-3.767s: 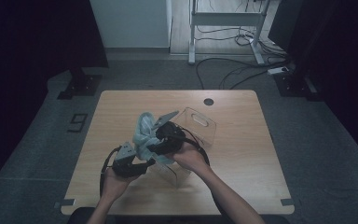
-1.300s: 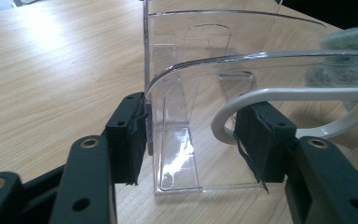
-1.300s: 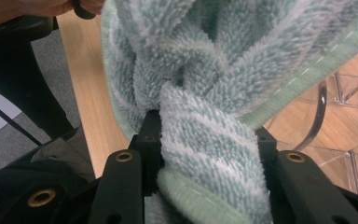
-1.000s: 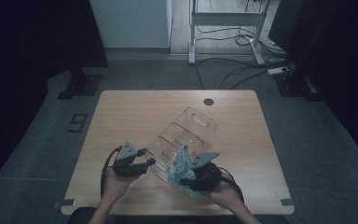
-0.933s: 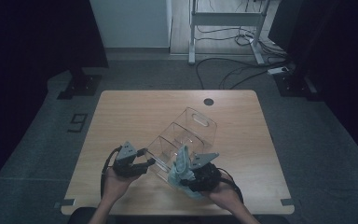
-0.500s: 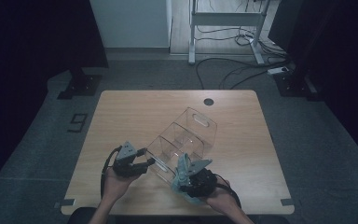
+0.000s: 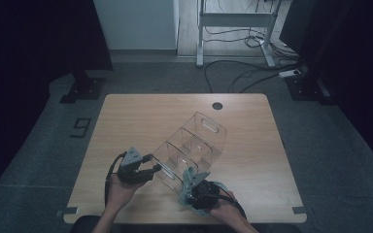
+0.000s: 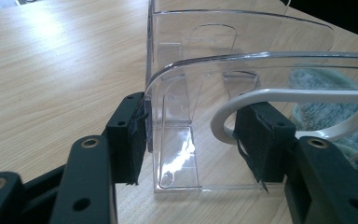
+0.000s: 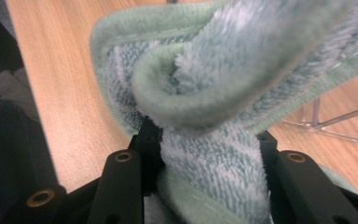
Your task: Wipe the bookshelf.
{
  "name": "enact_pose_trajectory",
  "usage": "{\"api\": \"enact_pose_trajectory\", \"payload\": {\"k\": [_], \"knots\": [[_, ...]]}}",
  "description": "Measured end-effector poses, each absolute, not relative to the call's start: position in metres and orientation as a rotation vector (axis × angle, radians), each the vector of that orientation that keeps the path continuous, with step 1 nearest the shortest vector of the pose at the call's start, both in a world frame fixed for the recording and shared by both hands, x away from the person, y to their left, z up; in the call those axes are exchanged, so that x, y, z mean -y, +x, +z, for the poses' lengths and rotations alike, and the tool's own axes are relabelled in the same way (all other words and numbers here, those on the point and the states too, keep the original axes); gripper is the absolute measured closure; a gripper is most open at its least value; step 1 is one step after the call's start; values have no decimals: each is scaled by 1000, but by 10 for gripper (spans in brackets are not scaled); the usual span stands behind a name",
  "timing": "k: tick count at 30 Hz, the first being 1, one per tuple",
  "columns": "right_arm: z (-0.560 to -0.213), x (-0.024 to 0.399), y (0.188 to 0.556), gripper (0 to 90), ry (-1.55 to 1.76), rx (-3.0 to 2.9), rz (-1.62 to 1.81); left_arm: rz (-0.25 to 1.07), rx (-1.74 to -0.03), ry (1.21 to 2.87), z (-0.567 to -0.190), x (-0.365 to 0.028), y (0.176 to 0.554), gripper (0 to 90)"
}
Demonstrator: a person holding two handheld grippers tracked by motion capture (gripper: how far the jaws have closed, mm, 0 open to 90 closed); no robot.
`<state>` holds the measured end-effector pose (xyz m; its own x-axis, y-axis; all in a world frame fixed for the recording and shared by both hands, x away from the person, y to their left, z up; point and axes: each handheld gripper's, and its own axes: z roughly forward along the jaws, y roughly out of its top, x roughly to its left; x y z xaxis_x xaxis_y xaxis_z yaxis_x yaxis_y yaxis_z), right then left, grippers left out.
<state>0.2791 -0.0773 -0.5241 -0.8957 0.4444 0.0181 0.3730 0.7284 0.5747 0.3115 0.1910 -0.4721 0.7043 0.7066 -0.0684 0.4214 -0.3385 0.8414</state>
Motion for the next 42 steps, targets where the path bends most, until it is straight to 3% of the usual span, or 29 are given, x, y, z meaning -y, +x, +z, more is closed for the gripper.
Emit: {"api": "enact_pose_trajectory", "payload": {"k": [11, 29, 42], "knots": [[-511, 91, 278, 581, 675, -2794, 903, 384, -862, 1980, -472, -192, 312, 453], [-472, 162, 275, 581, 820, -2638, 1001, 381, -860, 1976, -473, -192, 312, 453], [-448, 218, 296, 574, 982, -2467, 936, 378, -860, 1976, -473, -192, 312, 453]]}}
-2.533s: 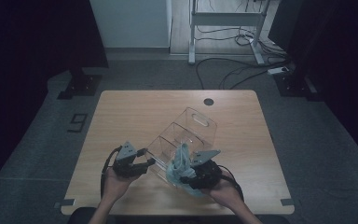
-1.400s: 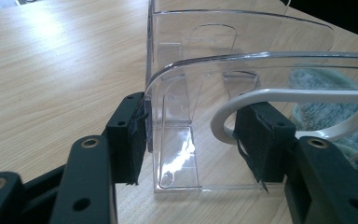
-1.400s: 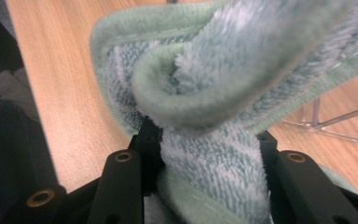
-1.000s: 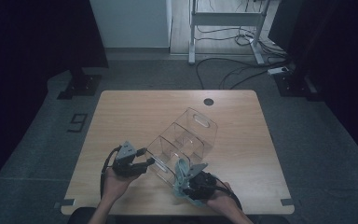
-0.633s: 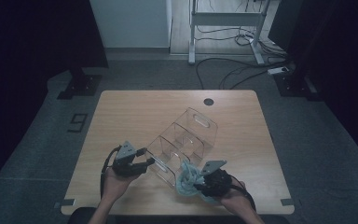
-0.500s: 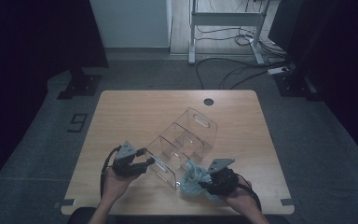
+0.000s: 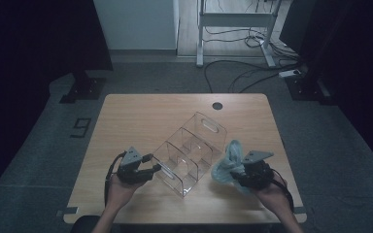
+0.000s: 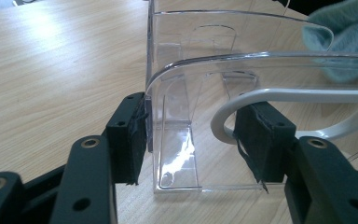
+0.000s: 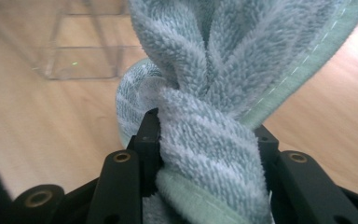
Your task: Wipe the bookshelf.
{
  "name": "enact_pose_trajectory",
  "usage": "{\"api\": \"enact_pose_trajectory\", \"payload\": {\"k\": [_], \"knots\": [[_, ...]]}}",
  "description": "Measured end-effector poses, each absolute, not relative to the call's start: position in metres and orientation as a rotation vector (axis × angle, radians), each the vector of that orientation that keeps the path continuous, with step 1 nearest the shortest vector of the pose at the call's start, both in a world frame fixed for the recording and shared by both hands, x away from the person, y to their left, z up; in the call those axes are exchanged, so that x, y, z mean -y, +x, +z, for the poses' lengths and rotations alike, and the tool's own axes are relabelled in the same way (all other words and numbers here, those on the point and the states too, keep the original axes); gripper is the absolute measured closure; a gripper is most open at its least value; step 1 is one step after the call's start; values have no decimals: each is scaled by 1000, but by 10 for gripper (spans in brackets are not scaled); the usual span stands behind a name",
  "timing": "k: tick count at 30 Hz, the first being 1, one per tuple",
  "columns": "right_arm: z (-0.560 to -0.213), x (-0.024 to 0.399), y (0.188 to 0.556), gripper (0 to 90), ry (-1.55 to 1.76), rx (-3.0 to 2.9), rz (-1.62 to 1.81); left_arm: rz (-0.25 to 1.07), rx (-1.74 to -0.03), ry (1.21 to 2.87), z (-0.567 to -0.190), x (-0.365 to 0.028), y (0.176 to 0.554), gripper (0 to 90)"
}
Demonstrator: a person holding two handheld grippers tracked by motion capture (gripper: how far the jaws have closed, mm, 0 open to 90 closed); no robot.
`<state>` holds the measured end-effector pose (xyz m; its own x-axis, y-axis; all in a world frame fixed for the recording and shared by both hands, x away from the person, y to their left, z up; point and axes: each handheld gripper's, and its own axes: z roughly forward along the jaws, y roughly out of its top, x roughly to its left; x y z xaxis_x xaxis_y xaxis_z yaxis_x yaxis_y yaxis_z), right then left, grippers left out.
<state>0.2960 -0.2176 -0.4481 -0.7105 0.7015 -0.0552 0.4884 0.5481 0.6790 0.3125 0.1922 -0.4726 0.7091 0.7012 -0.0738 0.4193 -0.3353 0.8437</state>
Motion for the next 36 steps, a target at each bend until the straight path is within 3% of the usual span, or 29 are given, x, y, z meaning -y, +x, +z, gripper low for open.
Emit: {"api": "enact_pose_trajectory", "payload": {"k": [8, 26, 29, 34, 36], "knots": [[-453, 238, 317, 564, 1074, -2386, 875, 383, -856, 1981, -472, -192, 312, 453], [-515, 254, 343, 464, 1193, -2438, 713, 400, -856, 1985, -472, -191, 311, 454], [-515, 255, 343, 391, 1203, -2429, 715, 403, -857, 1983, -472, -191, 311, 454], [-503, 256, 341, 186, 1207, -2403, 817, 398, -855, 1987, -472, -190, 311, 450], [-497, 255, 339, 147, 1201, -2377, 851, 387, -849, 2001, -472, -191, 312, 396]]}}
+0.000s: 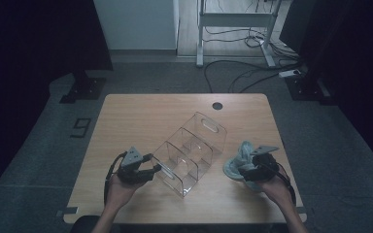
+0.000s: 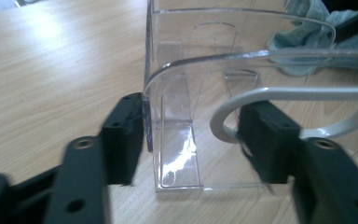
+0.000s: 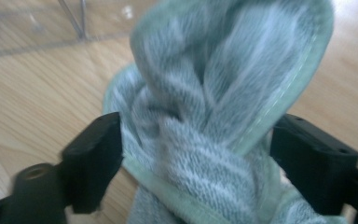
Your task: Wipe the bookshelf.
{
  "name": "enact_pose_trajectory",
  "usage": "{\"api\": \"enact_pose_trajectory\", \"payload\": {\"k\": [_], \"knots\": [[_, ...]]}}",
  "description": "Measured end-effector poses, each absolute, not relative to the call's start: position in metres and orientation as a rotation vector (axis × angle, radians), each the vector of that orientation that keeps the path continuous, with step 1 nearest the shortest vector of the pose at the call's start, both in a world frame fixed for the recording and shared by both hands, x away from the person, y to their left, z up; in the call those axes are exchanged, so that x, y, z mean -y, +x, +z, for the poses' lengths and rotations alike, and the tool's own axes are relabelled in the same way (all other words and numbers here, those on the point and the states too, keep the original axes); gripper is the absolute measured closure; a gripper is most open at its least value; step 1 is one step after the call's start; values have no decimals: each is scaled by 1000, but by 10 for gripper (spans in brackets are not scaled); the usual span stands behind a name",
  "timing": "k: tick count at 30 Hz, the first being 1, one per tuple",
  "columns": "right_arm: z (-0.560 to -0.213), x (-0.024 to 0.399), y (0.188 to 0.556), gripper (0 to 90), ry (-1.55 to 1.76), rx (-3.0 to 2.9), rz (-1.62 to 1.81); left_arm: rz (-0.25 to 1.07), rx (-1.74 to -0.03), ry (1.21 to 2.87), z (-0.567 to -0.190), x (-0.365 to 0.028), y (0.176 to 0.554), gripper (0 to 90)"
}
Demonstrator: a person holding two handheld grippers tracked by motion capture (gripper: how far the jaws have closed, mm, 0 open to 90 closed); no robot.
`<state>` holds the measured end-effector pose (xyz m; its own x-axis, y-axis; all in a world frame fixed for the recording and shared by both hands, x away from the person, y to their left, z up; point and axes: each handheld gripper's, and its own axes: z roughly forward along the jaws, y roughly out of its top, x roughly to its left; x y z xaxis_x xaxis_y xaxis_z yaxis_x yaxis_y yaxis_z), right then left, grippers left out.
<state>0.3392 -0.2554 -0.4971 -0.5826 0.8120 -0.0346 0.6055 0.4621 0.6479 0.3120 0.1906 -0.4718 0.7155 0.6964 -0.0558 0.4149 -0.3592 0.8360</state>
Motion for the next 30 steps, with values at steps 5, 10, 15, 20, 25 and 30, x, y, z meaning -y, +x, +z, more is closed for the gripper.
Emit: {"api": "enact_pose_trajectory", "payload": {"k": [5, 10, 15, 20, 25, 30], "knots": [[-483, 252, 338, 168, 1153, -2347, 897, 409, -842, 2046, -470, -191, 310, 291], [-467, 248, 341, 223, 1119, -2324, 956, 399, -853, 2025, -463, -196, 308, 282], [-452, 239, 351, 296, 1097, -2317, 1014, 394, -867, 2024, -455, -200, 304, 320], [-445, 227, 365, 358, 1070, -2328, 1027, 372, -862, 2011, -447, -207, 297, 367], [-443, 213, 377, 386, 1057, -2337, 1036, 344, -840, 2016, -446, -211, 290, 405], [-443, 199, 391, 447, 1049, -2343, 1020, 281, -779, 2024, -445, -203, 288, 410]]}}
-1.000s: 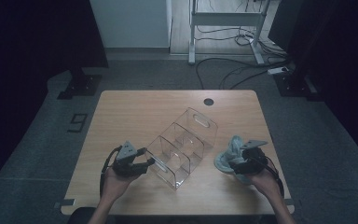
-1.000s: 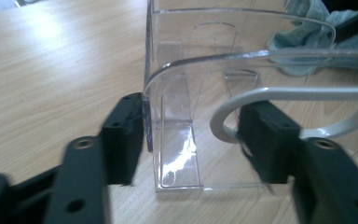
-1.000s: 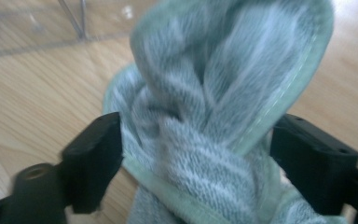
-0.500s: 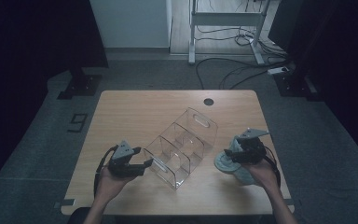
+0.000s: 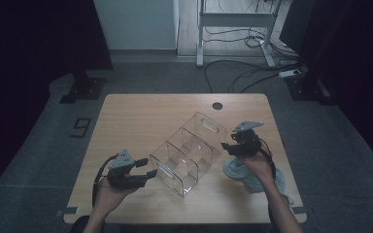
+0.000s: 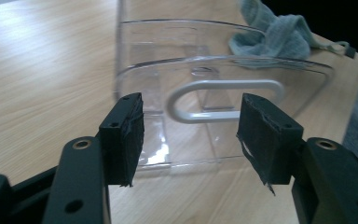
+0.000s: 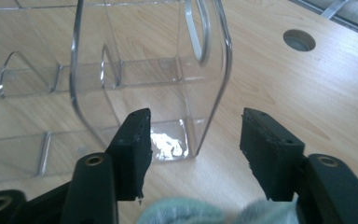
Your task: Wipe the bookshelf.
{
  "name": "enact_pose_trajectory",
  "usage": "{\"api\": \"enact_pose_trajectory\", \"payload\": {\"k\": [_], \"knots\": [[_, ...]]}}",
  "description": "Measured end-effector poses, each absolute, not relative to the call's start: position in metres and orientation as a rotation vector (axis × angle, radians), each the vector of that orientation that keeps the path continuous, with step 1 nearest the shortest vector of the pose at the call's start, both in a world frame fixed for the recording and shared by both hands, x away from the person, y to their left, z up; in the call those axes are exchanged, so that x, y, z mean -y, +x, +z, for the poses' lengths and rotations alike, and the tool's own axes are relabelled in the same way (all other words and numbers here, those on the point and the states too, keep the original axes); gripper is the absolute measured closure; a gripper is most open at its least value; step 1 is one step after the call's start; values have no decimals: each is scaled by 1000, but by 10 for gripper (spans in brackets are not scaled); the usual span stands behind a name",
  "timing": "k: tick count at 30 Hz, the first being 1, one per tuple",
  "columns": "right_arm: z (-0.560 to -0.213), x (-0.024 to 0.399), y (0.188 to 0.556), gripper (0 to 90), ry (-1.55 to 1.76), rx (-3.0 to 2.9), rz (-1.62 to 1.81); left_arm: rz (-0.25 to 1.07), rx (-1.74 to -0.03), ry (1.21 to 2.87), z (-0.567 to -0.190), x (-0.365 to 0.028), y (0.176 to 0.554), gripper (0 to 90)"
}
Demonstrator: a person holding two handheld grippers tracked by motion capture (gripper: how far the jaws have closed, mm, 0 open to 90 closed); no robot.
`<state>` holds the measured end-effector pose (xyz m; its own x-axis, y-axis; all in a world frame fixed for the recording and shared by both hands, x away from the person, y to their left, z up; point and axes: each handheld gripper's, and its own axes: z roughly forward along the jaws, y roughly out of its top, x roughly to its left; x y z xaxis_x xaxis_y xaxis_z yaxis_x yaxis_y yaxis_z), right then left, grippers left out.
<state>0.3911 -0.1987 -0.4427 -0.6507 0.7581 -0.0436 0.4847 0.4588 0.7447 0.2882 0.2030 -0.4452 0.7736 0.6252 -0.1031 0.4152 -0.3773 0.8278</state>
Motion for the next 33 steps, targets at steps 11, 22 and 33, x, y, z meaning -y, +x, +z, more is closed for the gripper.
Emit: {"api": "enact_pose_trajectory", "payload": {"k": [11, 22, 33], "knots": [[-442, 190, 399, 525, 1051, -2345, 1042, 263, -775, 2054, -451, -184, 293, 350], [-444, 195, 390, 578, 1033, -2351, 1074, 167, -799, 1991, -452, -190, 306, 198], [-444, 192, 382, 580, 1021, -2342, 1050, 186, -823, 2002, -445, -177, 296, 121]]}}
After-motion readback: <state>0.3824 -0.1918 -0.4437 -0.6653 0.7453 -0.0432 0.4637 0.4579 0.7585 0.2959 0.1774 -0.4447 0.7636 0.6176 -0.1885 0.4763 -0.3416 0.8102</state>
